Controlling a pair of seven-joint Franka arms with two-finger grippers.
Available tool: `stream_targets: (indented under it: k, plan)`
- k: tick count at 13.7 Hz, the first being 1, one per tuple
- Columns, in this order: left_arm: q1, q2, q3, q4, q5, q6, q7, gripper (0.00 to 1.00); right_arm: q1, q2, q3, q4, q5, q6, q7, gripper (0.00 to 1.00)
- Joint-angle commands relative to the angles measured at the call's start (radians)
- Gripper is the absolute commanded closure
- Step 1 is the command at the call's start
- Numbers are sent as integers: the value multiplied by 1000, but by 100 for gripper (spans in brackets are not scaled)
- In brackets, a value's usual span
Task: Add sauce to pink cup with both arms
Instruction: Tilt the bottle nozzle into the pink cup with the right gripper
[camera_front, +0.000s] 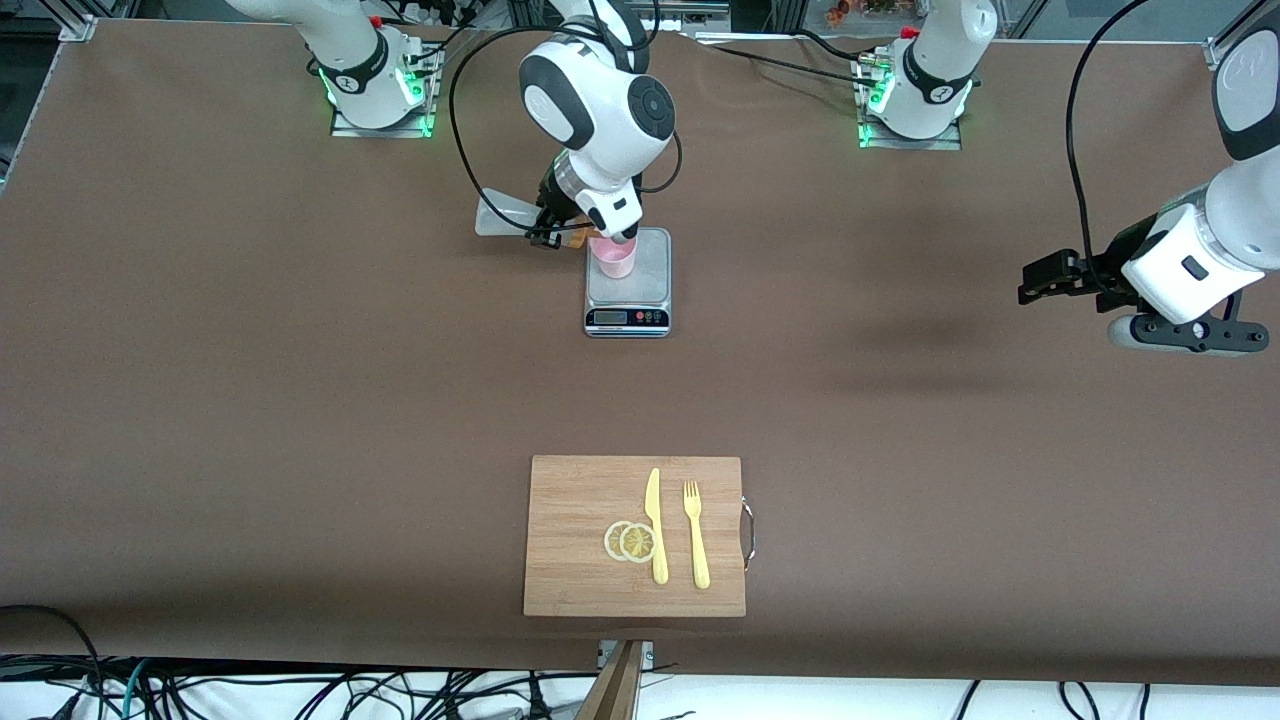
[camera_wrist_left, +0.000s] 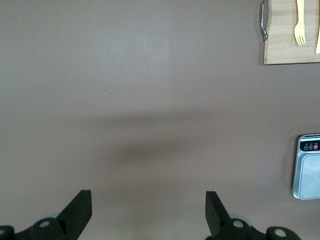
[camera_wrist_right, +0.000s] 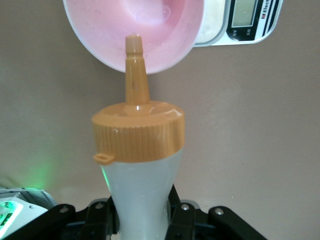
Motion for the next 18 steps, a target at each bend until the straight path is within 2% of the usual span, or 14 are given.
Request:
stream_targets:
  k: [1,7,12,18]
  plan:
    - [3,12,1,31,1,-19,13,0,4,-31,-6,1,1,-4,15,81]
    - [3,12,0,31,1,-19,13,0,3,-42,-8,-24,22,43,12,79]
    - [3,12,1,31,1,-19,15,0,1,-182,-38,-200,45,200,5,78]
    - [5,12,0,31,-1,-19,15,0,1,-249,-97,-247,145,290,-32,76]
